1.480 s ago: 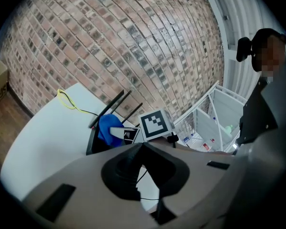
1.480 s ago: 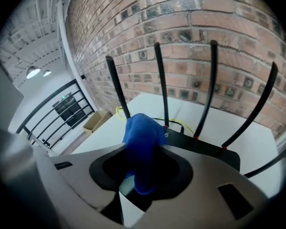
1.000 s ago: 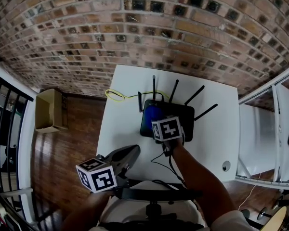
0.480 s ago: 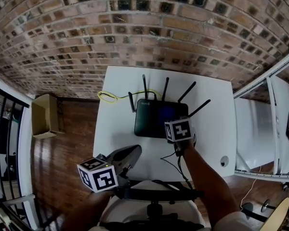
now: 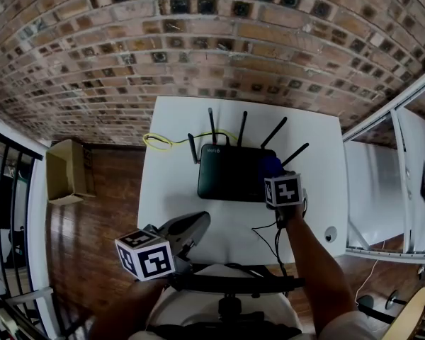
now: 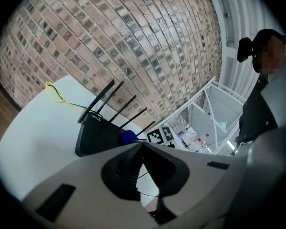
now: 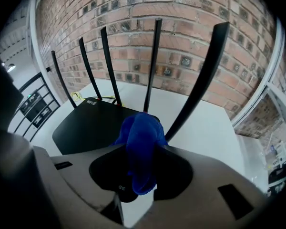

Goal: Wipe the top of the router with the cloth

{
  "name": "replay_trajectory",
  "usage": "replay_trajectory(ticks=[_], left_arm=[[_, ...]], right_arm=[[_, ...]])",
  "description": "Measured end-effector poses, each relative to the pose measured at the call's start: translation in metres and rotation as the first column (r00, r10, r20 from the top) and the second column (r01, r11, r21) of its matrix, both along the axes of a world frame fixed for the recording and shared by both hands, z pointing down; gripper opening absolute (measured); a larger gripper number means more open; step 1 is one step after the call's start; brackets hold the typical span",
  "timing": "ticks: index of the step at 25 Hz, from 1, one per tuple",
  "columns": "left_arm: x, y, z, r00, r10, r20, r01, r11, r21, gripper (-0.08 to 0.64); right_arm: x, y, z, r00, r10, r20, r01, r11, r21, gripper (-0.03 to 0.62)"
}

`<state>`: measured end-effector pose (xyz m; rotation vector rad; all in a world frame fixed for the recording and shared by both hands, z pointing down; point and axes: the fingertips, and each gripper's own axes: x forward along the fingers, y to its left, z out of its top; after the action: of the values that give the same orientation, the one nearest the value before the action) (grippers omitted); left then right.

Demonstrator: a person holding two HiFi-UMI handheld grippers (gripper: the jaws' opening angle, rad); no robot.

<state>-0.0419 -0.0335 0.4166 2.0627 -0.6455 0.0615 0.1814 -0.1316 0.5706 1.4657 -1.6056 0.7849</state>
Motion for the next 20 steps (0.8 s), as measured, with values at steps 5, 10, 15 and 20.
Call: replay_trajectory(ticks=[5, 10, 15, 20], left_arm=[[-0.006, -0.002, -0.001, 1.000, 0.000, 0.000, 0.000, 1.000, 0.010, 0.026], [-0.015, -0.003, 0.000, 1.000, -0.004, -0.005, 0.004, 1.000, 0.004, 0.025], [-0.027, -0.002, 0.003, 1.000, -0.004, -0.010, 0.004, 1.000, -0.017, 0.026], [-0.043, -0.002, 0.004, 1.000, 0.006, 0.006, -0.006, 1.000, -0.009, 0.026]], right_arm=[[0.021, 0.011, -0.005, 0.995, 0.015, -0.095, -0.014, 1.000, 0.016, 0.135], [0.026, 0.015, -0.026, 0.993, 0.091, -0.071, -0.084, 0.991, 0.100, 0.135], [-0.020, 0.006, -0.055, 0.999, 0.047, 0.006, -0.047, 0.981, 0.190, 0.135], [-0.106, -0.001, -0.067, 0.987, -0.110, 0.117, 0.080, 0.968, 0.238, 0.135]])
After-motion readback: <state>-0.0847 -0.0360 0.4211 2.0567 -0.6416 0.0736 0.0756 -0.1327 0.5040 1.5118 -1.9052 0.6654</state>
